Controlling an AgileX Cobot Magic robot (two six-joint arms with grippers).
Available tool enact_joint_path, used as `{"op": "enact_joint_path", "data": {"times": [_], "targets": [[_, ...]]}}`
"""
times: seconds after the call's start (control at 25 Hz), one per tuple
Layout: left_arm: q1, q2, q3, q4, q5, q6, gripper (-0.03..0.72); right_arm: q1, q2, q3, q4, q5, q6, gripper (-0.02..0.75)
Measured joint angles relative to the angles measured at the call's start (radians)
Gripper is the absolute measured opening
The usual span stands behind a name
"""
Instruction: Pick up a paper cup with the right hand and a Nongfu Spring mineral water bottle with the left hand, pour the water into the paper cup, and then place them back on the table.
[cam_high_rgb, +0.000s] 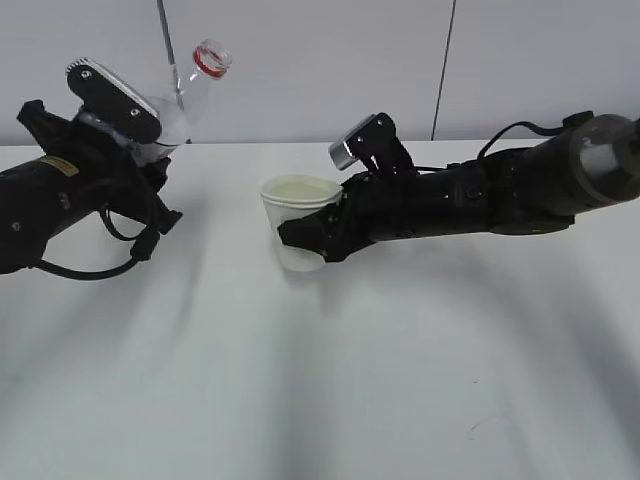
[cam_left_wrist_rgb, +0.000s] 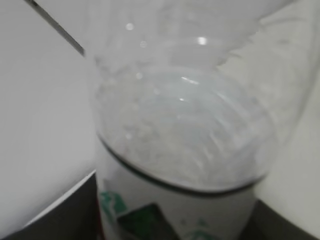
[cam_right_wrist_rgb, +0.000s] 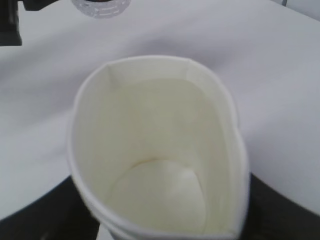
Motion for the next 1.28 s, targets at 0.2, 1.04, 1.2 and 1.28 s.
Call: {"op": "enact_joint_path", "data": {"times": [0.2, 1.04, 1.2, 1.28], "targets": [[0.000, 0.000, 0.000, 0.001, 0.000, -0.108, 0.372, 0.000, 0.000, 0.000, 0.046, 0.030, -0.020, 0.468], [0.000, 0.058, 0.000, 0.029, -0.053, -0.352, 0.372, -0.024, 0.002, 0.000, 0.271, 0.131, -0.205, 0.468], [0.000, 0.061, 0.000, 0.030, -0.057, -0.364, 0.372, -0.058, 0.002, 0.000, 0.285, 0.134, -0.208, 0.468], [0.000, 0.061, 0.000, 0.032, -0.059, -0.369, 0.372, -0.076, 0.002, 0.000, 0.289, 0.135, -0.208, 0.468]]}}
